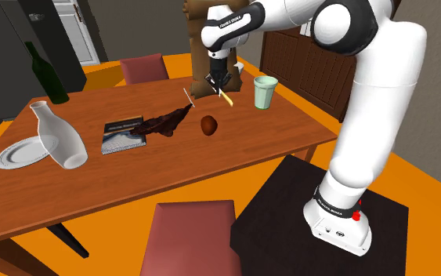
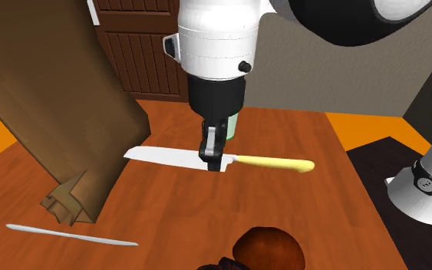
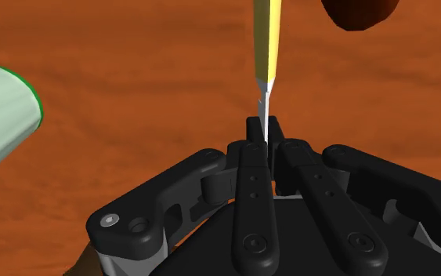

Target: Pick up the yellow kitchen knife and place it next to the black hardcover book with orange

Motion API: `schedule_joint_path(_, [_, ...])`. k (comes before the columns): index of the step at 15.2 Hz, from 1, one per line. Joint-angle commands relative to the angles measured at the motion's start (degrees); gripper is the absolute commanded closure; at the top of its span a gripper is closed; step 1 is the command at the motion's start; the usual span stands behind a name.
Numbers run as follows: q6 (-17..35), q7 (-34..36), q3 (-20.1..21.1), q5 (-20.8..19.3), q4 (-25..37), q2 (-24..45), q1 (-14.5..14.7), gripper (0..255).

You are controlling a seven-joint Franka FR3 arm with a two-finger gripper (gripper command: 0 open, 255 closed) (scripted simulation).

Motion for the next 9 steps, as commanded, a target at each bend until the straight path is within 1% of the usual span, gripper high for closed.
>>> schedule_joint_path(1, [0.47,2.96,1.07,-0.38,-1.47,-1.0,1.7,255])
schedule_joint_path(9, [0.72,13.57,5.3,-1.41,-3.06,-2.27,7.73,255])
